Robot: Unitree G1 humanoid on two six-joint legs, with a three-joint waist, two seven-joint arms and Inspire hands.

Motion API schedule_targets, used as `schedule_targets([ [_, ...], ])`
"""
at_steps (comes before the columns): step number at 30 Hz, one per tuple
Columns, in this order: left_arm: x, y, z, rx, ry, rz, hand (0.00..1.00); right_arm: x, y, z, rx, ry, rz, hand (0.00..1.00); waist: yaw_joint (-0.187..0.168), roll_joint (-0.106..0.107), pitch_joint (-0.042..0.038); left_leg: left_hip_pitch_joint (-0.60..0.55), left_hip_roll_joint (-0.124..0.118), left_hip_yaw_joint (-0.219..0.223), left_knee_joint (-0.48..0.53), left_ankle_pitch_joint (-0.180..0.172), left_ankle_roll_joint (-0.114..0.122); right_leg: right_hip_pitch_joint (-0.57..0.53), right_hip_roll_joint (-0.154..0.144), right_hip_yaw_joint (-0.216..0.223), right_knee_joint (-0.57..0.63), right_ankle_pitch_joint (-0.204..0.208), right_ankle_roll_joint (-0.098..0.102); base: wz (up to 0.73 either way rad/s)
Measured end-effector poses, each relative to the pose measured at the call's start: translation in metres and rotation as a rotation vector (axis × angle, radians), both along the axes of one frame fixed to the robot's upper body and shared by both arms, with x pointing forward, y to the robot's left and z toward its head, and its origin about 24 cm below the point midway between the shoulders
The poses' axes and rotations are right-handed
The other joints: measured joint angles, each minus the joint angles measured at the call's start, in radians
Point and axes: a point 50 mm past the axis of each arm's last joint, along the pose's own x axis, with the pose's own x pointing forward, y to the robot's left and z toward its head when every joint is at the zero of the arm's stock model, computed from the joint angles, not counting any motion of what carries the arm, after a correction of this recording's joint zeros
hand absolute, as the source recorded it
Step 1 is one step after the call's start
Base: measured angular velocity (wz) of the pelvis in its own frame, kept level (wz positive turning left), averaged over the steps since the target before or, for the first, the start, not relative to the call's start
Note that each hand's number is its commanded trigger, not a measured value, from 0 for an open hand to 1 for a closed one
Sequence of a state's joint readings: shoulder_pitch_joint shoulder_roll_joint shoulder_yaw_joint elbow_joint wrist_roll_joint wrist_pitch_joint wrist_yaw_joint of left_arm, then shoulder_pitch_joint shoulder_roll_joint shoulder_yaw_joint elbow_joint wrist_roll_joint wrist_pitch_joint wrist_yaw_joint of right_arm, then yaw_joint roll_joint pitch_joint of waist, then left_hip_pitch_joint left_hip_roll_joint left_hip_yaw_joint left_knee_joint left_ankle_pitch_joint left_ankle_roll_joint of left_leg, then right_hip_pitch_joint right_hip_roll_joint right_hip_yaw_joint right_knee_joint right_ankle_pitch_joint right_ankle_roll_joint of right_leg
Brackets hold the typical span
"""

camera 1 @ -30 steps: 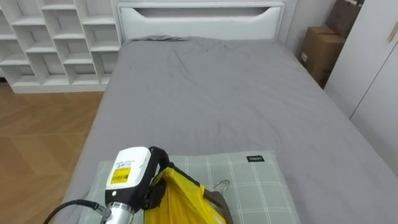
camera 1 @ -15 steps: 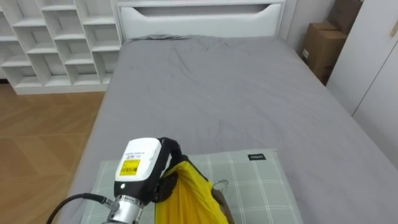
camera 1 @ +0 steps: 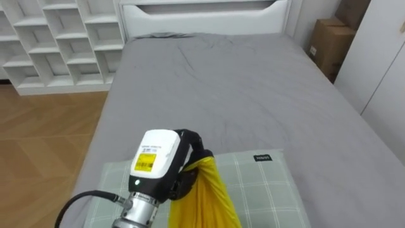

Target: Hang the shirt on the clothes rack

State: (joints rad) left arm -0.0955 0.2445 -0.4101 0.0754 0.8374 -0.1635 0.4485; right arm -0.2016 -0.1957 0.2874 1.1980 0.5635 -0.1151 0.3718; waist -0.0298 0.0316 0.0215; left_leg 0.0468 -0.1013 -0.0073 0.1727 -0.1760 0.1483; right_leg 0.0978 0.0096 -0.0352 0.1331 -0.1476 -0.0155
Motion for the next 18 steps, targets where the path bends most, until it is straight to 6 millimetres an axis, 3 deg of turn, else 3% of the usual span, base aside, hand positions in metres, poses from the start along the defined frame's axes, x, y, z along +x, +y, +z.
schedule_targets([
  [9, -0.007, -0.015, 0.004, 0.002, -0.013, -0.079, 1.0, 0.007, 0.006, 0.002, -0.027, -0.006, 0.044, 0.0, -0.003, 0.0, -0.0004, -0.002, 0.0, -0.002, 0.001, 0.0, 0.0, -0.001, 0.0, 0.002, 0.001, 0.0, 0.0, 0.01],
  [18, -0.008, -0.015, 0.004, 0.009, -0.004, -0.085, 1.0, 0.008, 0.008, 0.002, -0.034, -0.01, 0.046, 0.0, -0.003, -0.001, -0.0007, -0.002, 0.0, -0.002, 0.004, 0.0, 0.0, 0.0, 0.0, 0.002, 0.002, 0.0, 0.0, 0.0],
])
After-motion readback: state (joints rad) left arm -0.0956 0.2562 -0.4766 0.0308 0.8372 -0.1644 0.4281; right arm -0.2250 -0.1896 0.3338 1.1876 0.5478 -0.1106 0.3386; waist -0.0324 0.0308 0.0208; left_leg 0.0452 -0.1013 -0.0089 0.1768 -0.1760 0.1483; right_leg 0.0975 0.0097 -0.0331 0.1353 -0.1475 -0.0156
